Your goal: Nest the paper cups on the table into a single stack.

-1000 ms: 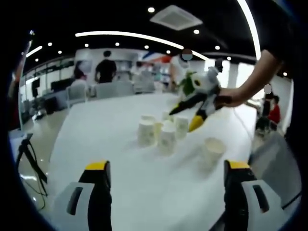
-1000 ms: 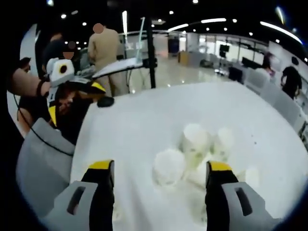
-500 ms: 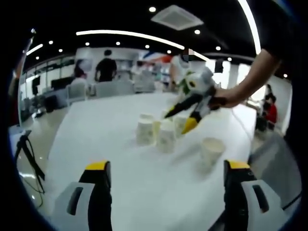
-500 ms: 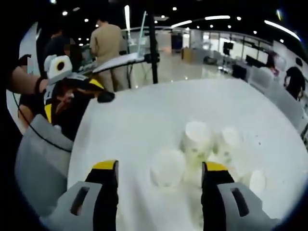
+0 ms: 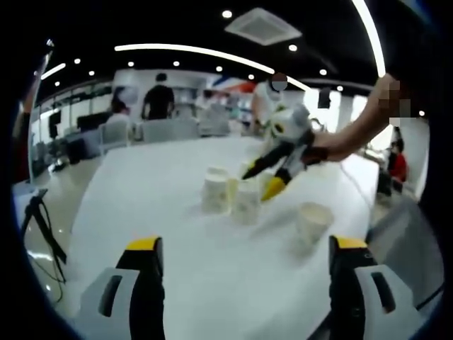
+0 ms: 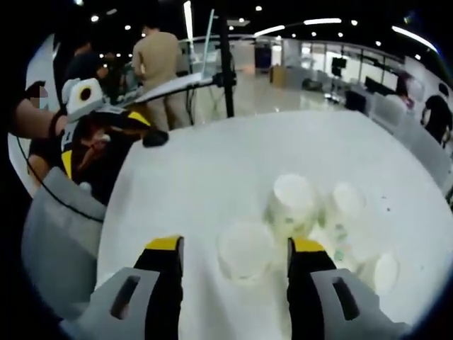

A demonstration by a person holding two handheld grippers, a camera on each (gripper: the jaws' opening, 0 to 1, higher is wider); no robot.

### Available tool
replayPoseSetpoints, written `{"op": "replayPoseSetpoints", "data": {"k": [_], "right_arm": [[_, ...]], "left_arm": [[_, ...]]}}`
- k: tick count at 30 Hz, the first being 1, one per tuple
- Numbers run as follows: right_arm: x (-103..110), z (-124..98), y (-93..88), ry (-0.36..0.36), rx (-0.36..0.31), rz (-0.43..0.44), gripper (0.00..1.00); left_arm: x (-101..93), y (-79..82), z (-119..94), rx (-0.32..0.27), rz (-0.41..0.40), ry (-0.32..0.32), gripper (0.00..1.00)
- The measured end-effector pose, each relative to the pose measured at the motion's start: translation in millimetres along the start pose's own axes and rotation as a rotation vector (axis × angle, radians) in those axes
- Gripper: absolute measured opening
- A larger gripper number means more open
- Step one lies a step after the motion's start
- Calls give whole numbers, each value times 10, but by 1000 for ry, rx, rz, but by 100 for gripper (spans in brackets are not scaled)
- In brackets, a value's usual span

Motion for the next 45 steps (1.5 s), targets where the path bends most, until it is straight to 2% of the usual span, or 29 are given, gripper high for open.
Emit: {"op": "replayPoseSetpoints", "data": {"k": [8, 24, 35, 39, 41, 45], "right_arm": [[-9, 62, -4, 8, 18, -10, 50], [-25, 100, -45, 18, 51, -23, 44], [-36, 157, -12, 13, 43, -37, 39], [-48, 171, -23, 19, 47, -45, 34], [-44, 166, -11, 22, 40, -76, 34], [-14, 155, -18, 32, 42, -72, 34]], "left_arm": [[-23, -40, 13, 9, -6, -8, 97], [-7, -22, 16, 4, -4, -8, 97], [12, -61, 4, 12, -3, -9, 97], [15, -69, 0, 14, -6, -7, 96], [12, -61, 1, 14, -8, -7, 96], [-5, -67, 16, 17, -13, -12, 96]]}}
Point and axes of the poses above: the point that each gripper's makers call its tool centre point, and the gripper's own axes: z roughly forward along the fingers, x roughly to its left, y roughly out of its top, the point moved 2 cm from there along -z, roughly backward along the fingers, and after that the axes turned 7 degrees about x, right-handed, at the moved point
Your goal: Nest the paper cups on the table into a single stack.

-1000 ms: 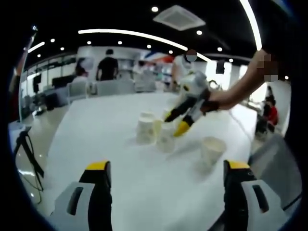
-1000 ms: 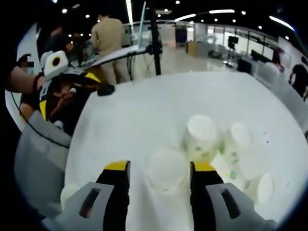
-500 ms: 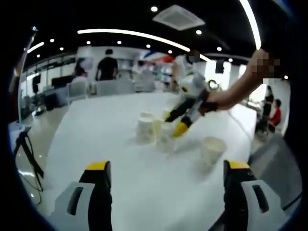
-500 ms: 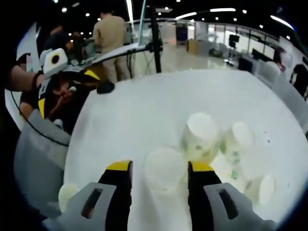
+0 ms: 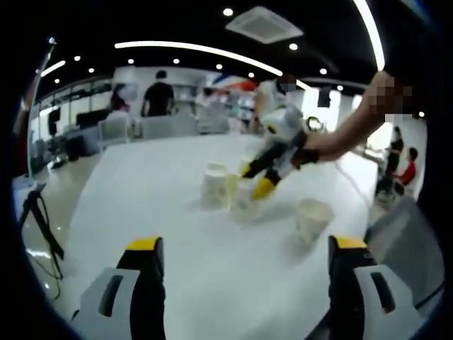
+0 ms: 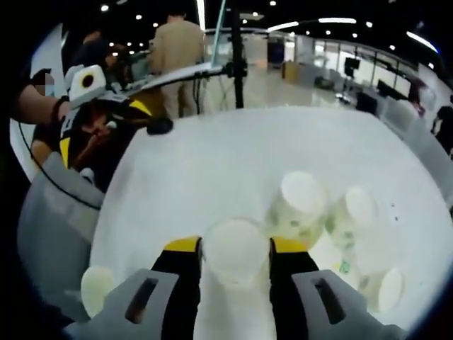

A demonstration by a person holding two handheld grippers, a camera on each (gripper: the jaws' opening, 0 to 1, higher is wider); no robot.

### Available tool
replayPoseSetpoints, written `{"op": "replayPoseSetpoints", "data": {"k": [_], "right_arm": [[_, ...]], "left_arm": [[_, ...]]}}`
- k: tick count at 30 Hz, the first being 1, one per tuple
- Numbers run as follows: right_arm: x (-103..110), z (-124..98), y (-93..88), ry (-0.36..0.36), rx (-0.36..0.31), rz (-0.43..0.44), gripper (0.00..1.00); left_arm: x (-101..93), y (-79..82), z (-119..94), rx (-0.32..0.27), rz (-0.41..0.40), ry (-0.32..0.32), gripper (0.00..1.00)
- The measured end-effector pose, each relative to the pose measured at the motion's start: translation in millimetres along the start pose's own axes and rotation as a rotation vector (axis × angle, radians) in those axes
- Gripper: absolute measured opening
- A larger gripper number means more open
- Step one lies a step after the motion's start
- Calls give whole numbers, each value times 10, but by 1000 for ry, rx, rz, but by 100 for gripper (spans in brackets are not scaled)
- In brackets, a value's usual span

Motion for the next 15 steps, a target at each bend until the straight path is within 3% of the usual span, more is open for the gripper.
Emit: {"op": "replayPoseSetpoints", "data": {"k": [15], "right_arm": [[7, -128, 57, -13, -21, 8, 34]], "left_arm": [[-50, 60, 22, -6, 18, -15, 95]]}}
Point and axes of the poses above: the point that each gripper's makers call its tool centre point, and the gripper's own axes: z roughly forward along the fingers, x roughly to its left, y roughly out of its top, the point moved 2 cm from there along -z, roughly backward along the fingers, and after that the axes turned 7 degrees about x, right-handed, at the moved point
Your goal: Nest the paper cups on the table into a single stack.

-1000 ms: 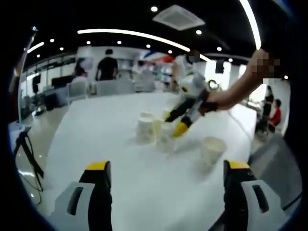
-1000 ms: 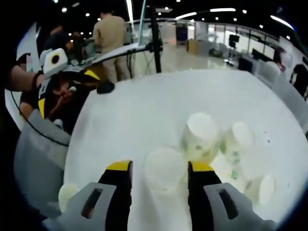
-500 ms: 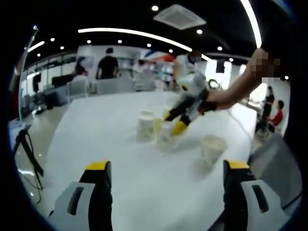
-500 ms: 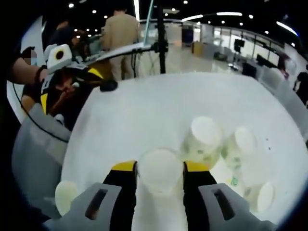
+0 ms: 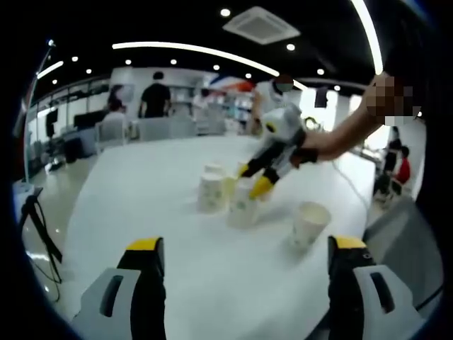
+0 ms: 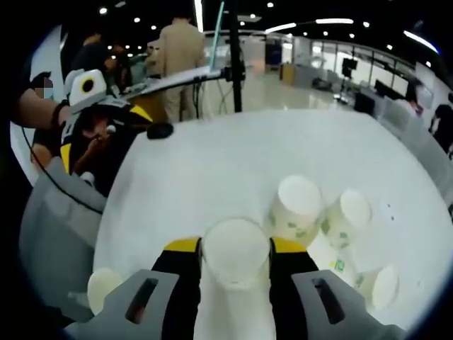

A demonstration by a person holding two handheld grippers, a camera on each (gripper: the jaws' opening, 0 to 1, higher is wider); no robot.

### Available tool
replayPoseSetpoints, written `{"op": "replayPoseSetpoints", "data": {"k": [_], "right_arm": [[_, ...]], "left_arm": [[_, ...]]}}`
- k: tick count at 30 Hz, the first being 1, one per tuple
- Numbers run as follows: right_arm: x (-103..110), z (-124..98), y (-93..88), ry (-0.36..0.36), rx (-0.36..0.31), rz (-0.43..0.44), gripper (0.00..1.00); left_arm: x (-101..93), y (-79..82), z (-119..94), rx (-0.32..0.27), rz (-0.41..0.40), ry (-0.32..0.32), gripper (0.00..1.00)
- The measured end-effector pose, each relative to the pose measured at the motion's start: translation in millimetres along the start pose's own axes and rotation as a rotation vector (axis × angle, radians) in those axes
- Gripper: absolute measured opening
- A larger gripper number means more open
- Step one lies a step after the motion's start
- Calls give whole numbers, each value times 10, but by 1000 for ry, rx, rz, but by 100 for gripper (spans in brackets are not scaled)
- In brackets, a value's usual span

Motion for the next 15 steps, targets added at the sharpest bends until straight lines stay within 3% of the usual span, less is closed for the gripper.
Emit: {"op": "replayPoseSetpoints", "data": {"k": [15], "right_arm": [[58, -281, 147, -19, -48, 14, 34]], "left_arm": [[-58, 111, 17, -8, 7, -18, 96]]}}
Point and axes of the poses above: the point that each gripper's makers call its tool centre point, and the gripper's own axes: z roughly forward along the fingers, x roughly to its left, y roughly out of its top, the point moved 2 cm from there along -z, roughly backward along the fingers, and after that the axes turned 7 degrees about x, right-handed, at the moved point
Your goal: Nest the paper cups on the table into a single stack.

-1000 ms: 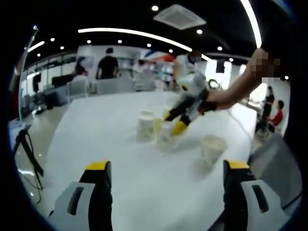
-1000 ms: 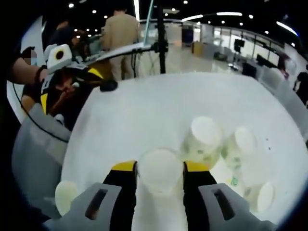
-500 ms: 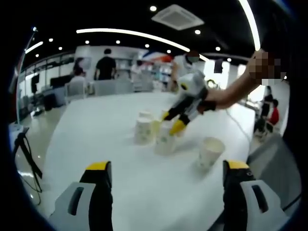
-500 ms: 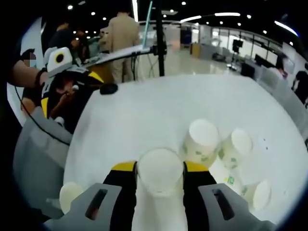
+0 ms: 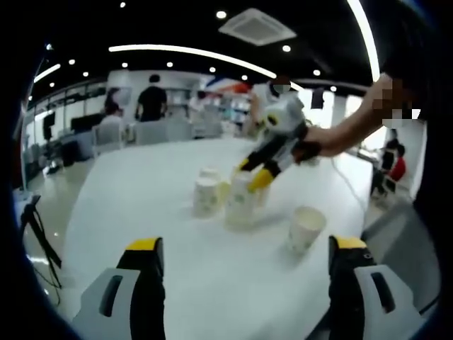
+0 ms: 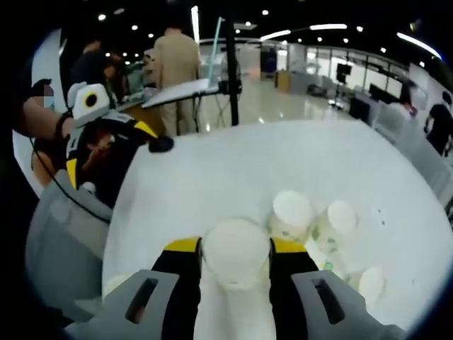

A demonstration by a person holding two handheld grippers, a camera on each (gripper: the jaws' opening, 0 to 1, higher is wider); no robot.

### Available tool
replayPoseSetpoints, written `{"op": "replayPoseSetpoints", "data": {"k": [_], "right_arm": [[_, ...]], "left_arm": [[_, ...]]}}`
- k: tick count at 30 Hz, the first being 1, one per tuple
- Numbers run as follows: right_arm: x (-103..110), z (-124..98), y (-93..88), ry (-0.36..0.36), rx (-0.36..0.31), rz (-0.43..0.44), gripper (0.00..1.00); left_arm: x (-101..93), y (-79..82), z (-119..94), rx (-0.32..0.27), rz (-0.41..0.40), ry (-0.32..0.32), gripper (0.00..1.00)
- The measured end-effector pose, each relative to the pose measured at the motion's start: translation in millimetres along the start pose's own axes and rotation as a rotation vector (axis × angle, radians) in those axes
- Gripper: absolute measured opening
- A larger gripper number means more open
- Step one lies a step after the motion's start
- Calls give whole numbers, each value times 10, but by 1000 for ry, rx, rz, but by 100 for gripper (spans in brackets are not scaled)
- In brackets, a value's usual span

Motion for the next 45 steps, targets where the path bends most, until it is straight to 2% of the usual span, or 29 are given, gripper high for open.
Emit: {"op": "replayPoseSetpoints", "data": {"k": [13, 27, 45], "right_arm": [[118, -321, 115, -40, -49, -39, 34], [241, -741, 224, -93, -132, -16, 34], [412, -1058, 204, -148, -193, -12, 33]], "left_arm": [[-83, 130, -13, -24, 31, -12, 97], [-214, 200, -18, -18, 64, -35, 97], [-289, 307, 13, -10, 99, -70, 96]]}}
Point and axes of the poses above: the point that each gripper's makers call its tool centre point, and the gripper's own axes: z roughly forward along the fingers, x roughly to its left, y roughly out of its top, the point moved 2 cm from there along -z, roughly backward along the fingers, and after that the axes turned 7 degrees about x, right-handed, at the moved point
